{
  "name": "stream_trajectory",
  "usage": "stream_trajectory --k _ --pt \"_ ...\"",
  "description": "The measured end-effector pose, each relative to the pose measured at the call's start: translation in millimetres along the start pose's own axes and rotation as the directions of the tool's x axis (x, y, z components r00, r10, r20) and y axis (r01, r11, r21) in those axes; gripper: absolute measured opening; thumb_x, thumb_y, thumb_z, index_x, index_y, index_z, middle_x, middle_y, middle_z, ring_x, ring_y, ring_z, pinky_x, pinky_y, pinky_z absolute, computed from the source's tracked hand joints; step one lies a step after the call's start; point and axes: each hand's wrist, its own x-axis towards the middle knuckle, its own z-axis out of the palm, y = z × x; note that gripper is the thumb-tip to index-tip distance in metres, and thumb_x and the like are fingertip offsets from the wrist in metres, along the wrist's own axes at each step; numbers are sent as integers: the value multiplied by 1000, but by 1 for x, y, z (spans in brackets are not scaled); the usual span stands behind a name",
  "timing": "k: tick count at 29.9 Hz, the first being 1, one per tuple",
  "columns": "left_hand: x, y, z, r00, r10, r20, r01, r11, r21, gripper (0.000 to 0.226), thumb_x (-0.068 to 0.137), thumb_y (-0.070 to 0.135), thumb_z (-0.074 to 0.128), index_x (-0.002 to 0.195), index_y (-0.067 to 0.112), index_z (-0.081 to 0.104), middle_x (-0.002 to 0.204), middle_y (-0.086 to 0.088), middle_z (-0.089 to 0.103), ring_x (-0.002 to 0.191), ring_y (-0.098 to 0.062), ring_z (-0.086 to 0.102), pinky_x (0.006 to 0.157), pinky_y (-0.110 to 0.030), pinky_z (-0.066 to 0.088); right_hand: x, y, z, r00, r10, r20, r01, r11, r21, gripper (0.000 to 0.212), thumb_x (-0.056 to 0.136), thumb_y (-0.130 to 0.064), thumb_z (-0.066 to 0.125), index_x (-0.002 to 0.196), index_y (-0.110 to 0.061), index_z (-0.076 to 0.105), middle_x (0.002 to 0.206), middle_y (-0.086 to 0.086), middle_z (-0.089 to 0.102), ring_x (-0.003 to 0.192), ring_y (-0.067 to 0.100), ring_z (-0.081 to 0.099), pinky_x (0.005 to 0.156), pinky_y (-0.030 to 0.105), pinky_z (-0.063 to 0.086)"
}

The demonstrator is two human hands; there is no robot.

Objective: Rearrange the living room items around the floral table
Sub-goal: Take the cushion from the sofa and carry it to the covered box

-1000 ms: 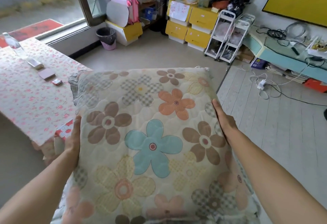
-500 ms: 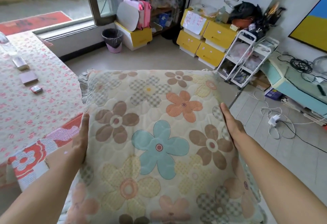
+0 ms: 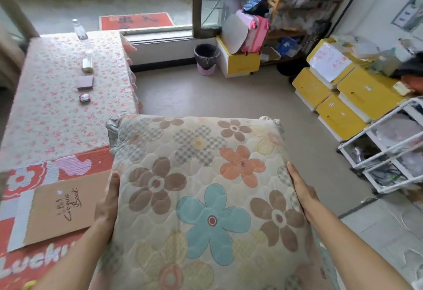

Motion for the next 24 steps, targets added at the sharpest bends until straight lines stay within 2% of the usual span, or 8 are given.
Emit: stream_trajectory --k 3,6,8,12,14,16,19,24 --pt "-8 2 31 999 -21 -39 20 999 -30 74 84 70 39 139 21 48 143 -19 48 131 -37 44 111 -43 31 32 -22 -6 999 20 36 -17 998 -64 104 62 -85 53 134 -9 54 136 16 56 101 37 59 91 39 43" --pt "-1 6 64 997 -56 -61 54 998 -29 66 89 63 38 140 23 45 150 -12 40 139 -30 36 117 -39 23 65 -43 -10 1000 16 18 -14 993 -121 100 68 -79 55 134 -3 51 131 21 55 117 37 54 97 40 41" --pt "13 -2 83 994 -106 -35 103 992 -72 69 87 68 39 140 24 45 149 -13 42 137 -30 38 114 -38 24 85 -55 -10 999 41 21 -38 987 -154 106 64 -82 54 133 -2 51 120 23 59 112 37 55 92 40 44" --pt "57 -4 121 988 -151 -33 146 983 -108 75 81 75 40 138 27 47 144 -11 48 135 -29 42 114 -38 28 138 -82 15 999 30 32 -21 971 -237 83 80 -67 54 132 -2 53 139 23 50 121 37 51 104 42 36" --pt "78 -1 130 993 -111 -37 106 988 -112 80 76 78 42 137 26 49 142 -6 51 134 -26 43 116 -39 27 152 -89 32 996 40 79 -19 969 -246 99 63 -81 56 126 -5 59 128 18 57 103 32 54 98 41 39" --pt "122 -20 144 991 -118 -67 110 988 -111 92 66 86 43 136 27 49 139 4 50 133 -20 43 117 -38 25 198 -88 61 995 52 85 -24 954 -297 129 27 -97 53 119 -8 63 112 13 63 92 28 56 90 37 43" --pt "192 -61 163 972 -231 -37 229 972 -58 87 66 90 37 132 36 53 135 5 55 126 -22 50 114 -42 31 269 -67 103 987 102 126 -54 941 -335 135 6 -99 48 108 -11 66 98 10 65 92 29 60 92 37 45" --pt "255 -87 181 943 -298 -146 293 954 -59 88 69 84 38 131 23 56 127 -14 62 120 -30 54 109 -45 38 357 -31 171 977 121 177 -56 941 -333 119 33 -96 56 118 -14 67 117 13 68 106 32 65 103 47 46"
